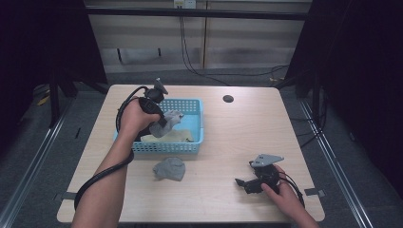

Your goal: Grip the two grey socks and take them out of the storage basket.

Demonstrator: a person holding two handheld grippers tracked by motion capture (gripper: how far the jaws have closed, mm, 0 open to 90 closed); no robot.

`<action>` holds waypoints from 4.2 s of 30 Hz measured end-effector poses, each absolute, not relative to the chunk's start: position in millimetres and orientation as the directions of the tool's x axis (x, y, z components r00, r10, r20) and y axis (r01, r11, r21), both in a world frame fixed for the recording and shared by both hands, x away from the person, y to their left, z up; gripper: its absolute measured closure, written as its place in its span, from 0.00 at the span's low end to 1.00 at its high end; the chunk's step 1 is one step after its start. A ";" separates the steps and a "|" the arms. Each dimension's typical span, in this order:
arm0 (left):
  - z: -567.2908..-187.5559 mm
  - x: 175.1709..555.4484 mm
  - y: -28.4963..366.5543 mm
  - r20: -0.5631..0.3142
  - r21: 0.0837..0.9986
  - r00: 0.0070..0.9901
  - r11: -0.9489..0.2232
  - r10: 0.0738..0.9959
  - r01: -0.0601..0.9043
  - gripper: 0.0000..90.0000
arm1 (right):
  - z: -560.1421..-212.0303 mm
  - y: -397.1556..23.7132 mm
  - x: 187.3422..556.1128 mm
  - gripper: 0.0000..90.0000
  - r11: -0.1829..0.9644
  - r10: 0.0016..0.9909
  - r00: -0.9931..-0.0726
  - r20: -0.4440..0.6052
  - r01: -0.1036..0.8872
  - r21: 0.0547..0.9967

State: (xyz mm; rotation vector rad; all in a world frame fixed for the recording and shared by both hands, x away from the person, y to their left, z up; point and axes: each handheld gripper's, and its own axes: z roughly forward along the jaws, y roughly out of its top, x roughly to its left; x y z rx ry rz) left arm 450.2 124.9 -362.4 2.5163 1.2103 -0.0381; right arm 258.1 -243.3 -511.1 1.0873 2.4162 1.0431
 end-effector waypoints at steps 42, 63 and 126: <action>-327.2 379.8 96.9 -0.184 0.322 0.783 -0.716 0.594 0.619 0.91 | -511.3 -243.4 258.2 0.11 0.453 0.739 -0.673 0.027 0.526 0.720; -355.0 348.9 78.0 -0.200 0.350 0.834 -0.758 0.514 0.551 0.91 | -511.1 -243.5 258.0 0.11 0.455 0.739 -0.674 0.026 0.527 0.717; -426.4 322.6 152.5 -0.164 0.466 0.803 -0.673 0.572 0.575 0.32 | -511.1 -243.5 258.0 0.11 0.455 0.739 -0.673 0.027 0.527 0.717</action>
